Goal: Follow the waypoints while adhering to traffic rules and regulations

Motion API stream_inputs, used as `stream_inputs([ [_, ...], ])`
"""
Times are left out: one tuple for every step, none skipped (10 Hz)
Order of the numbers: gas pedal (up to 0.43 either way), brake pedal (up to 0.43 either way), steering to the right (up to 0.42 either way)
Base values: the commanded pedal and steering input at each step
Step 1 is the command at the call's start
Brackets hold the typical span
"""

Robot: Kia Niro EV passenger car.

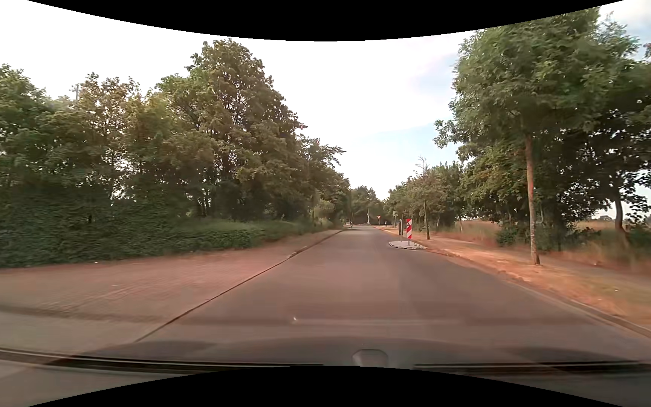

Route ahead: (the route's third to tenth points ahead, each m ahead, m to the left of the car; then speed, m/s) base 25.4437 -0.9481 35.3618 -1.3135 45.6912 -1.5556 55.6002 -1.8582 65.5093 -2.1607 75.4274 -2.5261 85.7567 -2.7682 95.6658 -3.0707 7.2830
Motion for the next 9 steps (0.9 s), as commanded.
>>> stream_inputs([
  [0.15,0.0,0.004],
  [0.15,0.0,0.004],
  [0.15,0.0,0.004],
  [0.15,0.0,0.005],
  [0.15,0.0,0.005],
  [0.15,0.0,0.005],
  [0.15,0.0,0.006],
  [0.15,0.0,0.006],
  [0.15,0.0,0.005],
])
